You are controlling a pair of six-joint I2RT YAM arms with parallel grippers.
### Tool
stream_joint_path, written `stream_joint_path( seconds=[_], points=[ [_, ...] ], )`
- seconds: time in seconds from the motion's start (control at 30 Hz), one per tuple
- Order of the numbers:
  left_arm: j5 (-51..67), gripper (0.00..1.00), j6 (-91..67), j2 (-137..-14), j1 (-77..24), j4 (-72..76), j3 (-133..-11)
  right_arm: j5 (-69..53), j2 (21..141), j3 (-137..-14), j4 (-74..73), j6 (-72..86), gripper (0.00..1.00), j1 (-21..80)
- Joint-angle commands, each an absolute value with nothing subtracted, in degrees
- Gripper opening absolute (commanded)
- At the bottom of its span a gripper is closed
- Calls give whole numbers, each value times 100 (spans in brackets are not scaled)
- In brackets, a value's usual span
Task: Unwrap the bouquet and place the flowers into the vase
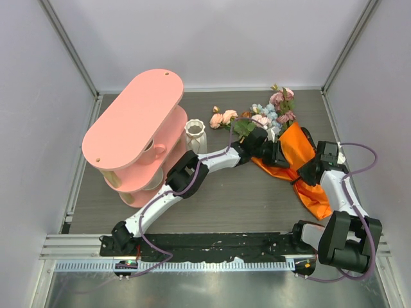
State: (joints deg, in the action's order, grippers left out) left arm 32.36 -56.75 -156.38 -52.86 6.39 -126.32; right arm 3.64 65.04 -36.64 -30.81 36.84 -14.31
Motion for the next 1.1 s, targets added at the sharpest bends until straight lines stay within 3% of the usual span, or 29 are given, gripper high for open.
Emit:
stream_joint_path(
  seconds=[0.0,0.13,0.57,0.87,1.07],
  points=[
    [2945,30,-5581,-15530,-5238,378,-12604,220,6530,-3665,-2487,3771,29,-1380],
    [2857,22,-5651,-15557,-5203,229,-12595,-130,6522,-3875,-2574,3762,1,-1380],
    [2277,8,-5563,-15811,-5194,-685,-13122,-484,5125,-6430,-3911,4289,1,-1380],
    [2259,7,-5528,-15882,-5212,-773,-13254,-211,5554,-9284,-3964,4315,1,-1380],
    [2197,7,-5441,-15900,-5256,-852,-13351,-720,6230,-11131,-2778,4473,1,-1380]
  ],
)
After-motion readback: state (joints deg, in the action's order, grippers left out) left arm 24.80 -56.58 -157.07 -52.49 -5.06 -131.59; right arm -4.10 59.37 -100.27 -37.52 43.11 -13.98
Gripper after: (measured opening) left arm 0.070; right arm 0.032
